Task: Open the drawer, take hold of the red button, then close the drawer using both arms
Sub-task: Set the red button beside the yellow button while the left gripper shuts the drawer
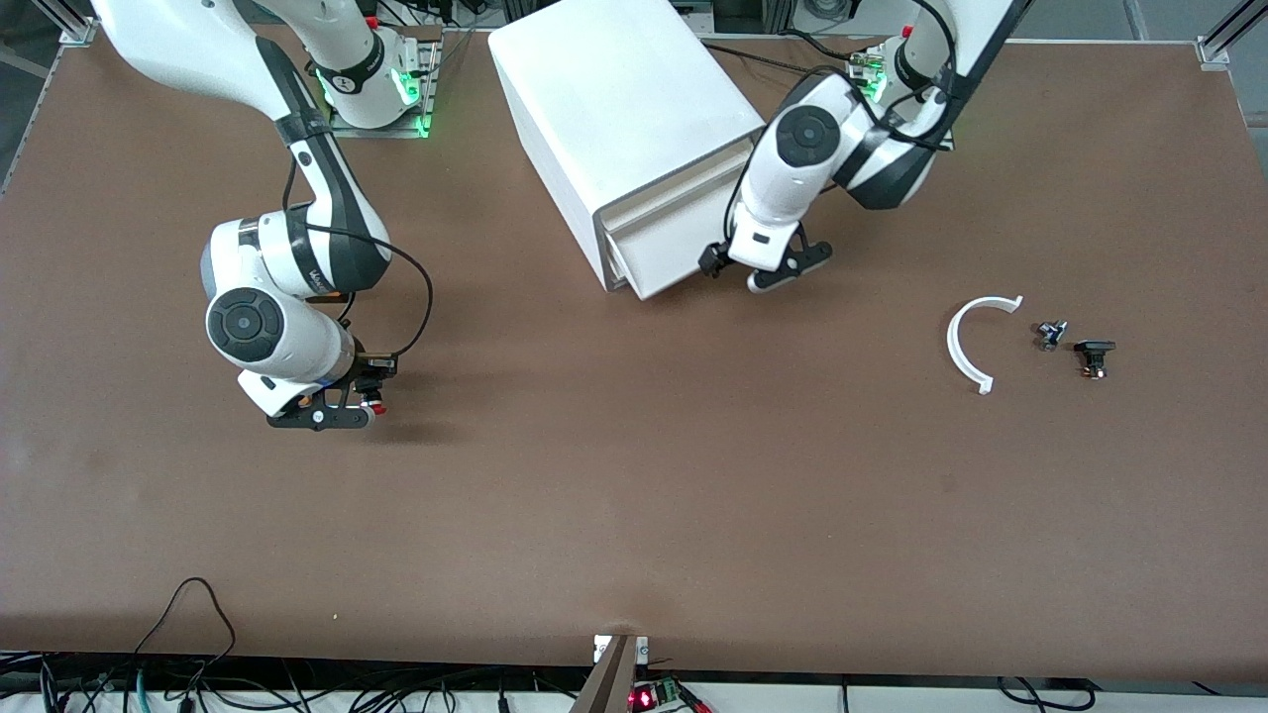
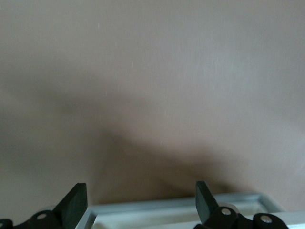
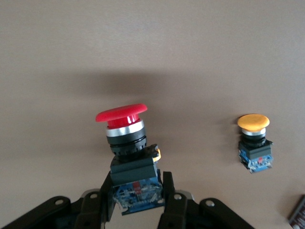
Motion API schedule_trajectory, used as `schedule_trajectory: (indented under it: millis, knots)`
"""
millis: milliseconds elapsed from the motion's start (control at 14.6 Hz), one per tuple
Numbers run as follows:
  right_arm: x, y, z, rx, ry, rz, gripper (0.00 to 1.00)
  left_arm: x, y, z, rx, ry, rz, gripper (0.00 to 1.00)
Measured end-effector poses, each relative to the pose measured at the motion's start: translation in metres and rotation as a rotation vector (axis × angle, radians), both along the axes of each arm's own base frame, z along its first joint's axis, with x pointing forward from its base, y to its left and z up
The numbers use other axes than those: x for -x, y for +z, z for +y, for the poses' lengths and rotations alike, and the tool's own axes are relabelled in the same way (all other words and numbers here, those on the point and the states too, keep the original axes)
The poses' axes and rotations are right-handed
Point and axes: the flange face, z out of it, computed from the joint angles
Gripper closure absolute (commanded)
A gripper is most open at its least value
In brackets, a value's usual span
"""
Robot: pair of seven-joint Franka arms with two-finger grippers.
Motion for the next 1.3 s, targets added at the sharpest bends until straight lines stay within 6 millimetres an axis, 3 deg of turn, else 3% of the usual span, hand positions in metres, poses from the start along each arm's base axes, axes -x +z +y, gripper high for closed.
schedule_trajectory:
  millis: [275, 481, 549, 618, 687, 755, 893, 1030, 1167, 1305]
  knots:
    - [0.023, -0.048, -0.023, -0.020, -0.018, -0.041, 0.67, 0.036, 0.002, -0.025, -0.021, -0.083, 0.027, 0.00]
    - [0.042, -0.071, -0.026, -0.026, -0.006, -0.067, 0.66, 0.035, 0.004, -0.022, -0.030, -0.080, 0.028, 0.00]
    - [0.047, -0.076, -0.028, -0.028, -0.004, -0.071, 0.60, 0.035, 0.005, -0.022, -0.030, -0.079, 0.025, 0.00]
    - [0.051, -0.081, -0.030, -0.030, -0.006, -0.071, 0.36, 0.034, 0.007, -0.021, -0.030, -0.078, 0.021, 0.00]
    - [0.053, -0.084, -0.032, -0.030, -0.010, -0.070, 0.00, 0.033, 0.010, -0.021, -0.029, -0.076, 0.014, 0.00]
    - [0.054, -0.084, -0.035, -0.029, -0.016, -0.070, 0.00, 0.030, 0.014, -0.018, -0.027, -0.068, 0.003, 0.00]
    - [0.051, -0.077, -0.038, -0.029, -0.054, -0.087, 0.00, 0.002, 0.038, -0.001, -0.009, -0.008, -0.054, 0.00]
    - [0.046, -0.060, -0.040, -0.029, -0.113, -0.116, 0.00, -0.046, 0.080, 0.037, 0.012, 0.094, -0.143, 0.00]
    - [0.038, -0.033, -0.041, -0.021, -0.139, -0.117, 0.00, -0.088, 0.127, 0.085, 0.002, 0.086, -0.207, 0.00]
    - [0.025, 0.004, -0.040, -0.007, -0.155, -0.103, 0.00, -0.108, 0.169, 0.119, -0.025, -0.012, -0.223, 0.00]
